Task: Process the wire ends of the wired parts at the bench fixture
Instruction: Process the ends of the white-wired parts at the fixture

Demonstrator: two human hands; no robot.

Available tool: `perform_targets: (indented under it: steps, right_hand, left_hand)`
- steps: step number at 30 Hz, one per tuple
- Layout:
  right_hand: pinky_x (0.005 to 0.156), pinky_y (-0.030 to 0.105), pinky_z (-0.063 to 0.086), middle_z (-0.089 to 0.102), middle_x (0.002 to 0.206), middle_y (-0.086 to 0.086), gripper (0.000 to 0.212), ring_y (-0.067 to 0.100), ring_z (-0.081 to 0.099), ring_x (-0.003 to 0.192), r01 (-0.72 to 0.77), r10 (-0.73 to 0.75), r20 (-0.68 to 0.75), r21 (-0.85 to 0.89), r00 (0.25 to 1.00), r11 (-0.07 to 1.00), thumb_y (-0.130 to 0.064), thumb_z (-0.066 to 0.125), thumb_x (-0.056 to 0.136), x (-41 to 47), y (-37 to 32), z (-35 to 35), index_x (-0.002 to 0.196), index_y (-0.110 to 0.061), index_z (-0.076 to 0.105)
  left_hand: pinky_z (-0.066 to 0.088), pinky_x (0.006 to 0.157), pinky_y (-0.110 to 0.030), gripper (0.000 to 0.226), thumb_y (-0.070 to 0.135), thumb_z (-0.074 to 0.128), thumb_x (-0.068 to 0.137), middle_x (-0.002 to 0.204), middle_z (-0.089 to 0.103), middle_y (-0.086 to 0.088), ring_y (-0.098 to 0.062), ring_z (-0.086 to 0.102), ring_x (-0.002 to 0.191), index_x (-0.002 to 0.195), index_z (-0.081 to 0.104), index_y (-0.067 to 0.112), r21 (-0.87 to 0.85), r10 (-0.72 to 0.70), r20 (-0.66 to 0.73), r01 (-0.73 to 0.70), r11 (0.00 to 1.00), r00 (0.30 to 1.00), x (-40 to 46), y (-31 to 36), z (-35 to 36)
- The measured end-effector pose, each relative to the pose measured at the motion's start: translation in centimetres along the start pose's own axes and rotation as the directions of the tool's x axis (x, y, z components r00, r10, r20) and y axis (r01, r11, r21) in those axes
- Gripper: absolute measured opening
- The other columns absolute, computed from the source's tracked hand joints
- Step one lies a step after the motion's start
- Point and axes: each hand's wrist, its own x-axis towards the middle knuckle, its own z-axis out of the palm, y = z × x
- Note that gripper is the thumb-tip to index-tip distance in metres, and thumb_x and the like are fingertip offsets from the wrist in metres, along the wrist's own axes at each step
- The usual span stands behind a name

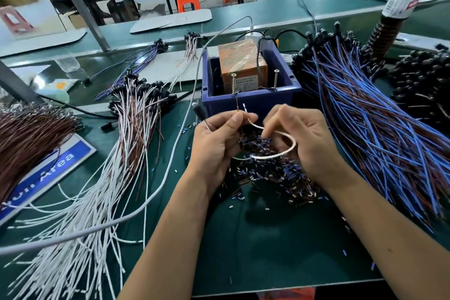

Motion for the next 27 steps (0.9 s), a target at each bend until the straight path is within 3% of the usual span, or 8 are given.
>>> perform_targets:
  steps: [3,6,9,17,19,22,25,27]
  right_hand:
    - [0.040,0.021,0.031,0.050,0.064,0.016,0.041,0.016,0.040,0.043,-0.058,0.072,-0.187,0.078,0.980,0.995,-0.034,0.051,0.108,0.4,0.4,0.2,0.085,-0.004,0.067]
    - [0.038,0.018,0.030,0.053,0.065,0.005,0.021,0.011,0.038,0.042,-0.161,0.179,-0.196,0.103,0.964,0.982,-0.025,0.060,0.105,0.6,0.9,0.3,0.099,-0.011,0.074]
    - [0.038,0.017,0.027,0.053,0.061,0.007,0.017,0.011,0.035,0.039,-0.185,0.198,-0.154,0.096,0.968,0.978,-0.020,0.065,0.102,0.5,1.2,0.2,0.093,-0.011,0.077]
    - [0.037,0.018,0.027,0.053,0.059,-0.001,0.018,0.010,0.038,0.038,-0.163,0.189,-0.332,0.107,0.924,0.981,-0.024,0.066,0.102,0.8,1.3,-0.4,0.088,-0.014,0.071]
    - [0.036,0.018,0.031,0.060,0.065,0.002,0.019,0.011,0.043,0.040,-0.207,0.228,-0.290,0.103,0.929,0.973,-0.032,0.071,0.097,0.7,1.4,-0.2,0.095,-0.014,0.069]
    - [0.036,0.019,0.035,0.067,0.064,0.007,0.031,0.013,0.047,0.039,-0.264,0.263,-0.063,-0.004,0.963,0.965,-0.044,0.067,0.096,0.3,1.6,0.8,0.091,-0.014,0.068]
    - [0.037,0.018,0.034,0.066,0.058,0.008,0.029,0.014,0.047,0.036,-0.225,0.229,0.046,-0.071,0.972,0.972,-0.024,0.062,0.104,0.2,1.5,1.2,0.079,-0.011,0.068]
    - [0.037,0.018,0.033,0.063,0.055,0.008,0.030,0.013,0.045,0.036,-0.180,0.178,-0.020,-0.091,0.984,0.980,-0.017,0.062,0.104,0.3,1.3,1.0,0.077,-0.009,0.068]
  left_hand:
    - [0.021,0.040,-0.015,0.019,0.021,0.067,0.094,0.055,0.040,0.003,-0.003,0.020,0.043,0.094,0.080,0.007,0.015,0.005,0.044,-0.006,1.000,0.999,0.1,-0.2,0.0]
    - [0.022,0.040,-0.014,0.020,0.023,0.070,0.091,0.060,0.057,0.003,-0.001,0.023,0.044,0.093,0.080,0.006,0.005,-0.041,0.142,0.041,0.999,0.989,0.0,-0.3,0.1]
    - [0.023,0.040,-0.013,0.022,0.020,0.066,0.094,0.062,0.065,0.007,0.001,0.026,0.043,0.096,0.075,0.000,0.015,-0.083,0.224,0.081,0.997,0.971,-0.2,-0.3,0.3]
    - [0.019,0.041,-0.015,0.022,0.017,0.063,0.097,0.052,0.056,0.012,0.001,0.025,0.042,0.097,0.072,-0.004,0.043,-0.013,0.129,0.008,0.999,0.992,-0.3,-0.3,0.6]
    - [0.022,0.041,-0.015,0.021,0.015,0.064,0.097,0.053,0.055,0.011,0.000,0.028,0.042,0.099,0.073,-0.005,0.064,0.055,0.021,-0.057,0.996,0.998,-0.3,-0.4,0.8]
    - [0.042,0.048,-0.019,0.014,0.007,0.068,0.094,0.072,0.073,-0.007,-0.008,0.053,0.050,0.096,0.074,-0.005,0.070,0.134,-0.130,-0.126,0.990,0.982,-0.2,-0.5,1.1]
    - [0.058,0.072,-0.037,0.014,0.009,0.071,0.091,0.096,0.076,-0.022,-0.027,0.070,0.077,0.092,0.076,-0.003,0.098,0.193,-0.130,-0.181,0.979,0.973,-0.1,-0.7,1.2]
    - [0.059,0.075,-0.033,0.009,0.011,0.072,0.091,0.098,0.078,-0.019,-0.025,0.073,0.084,0.090,0.079,0.005,0.125,0.261,-0.136,-0.245,0.962,0.956,-0.2,-0.5,1.3]
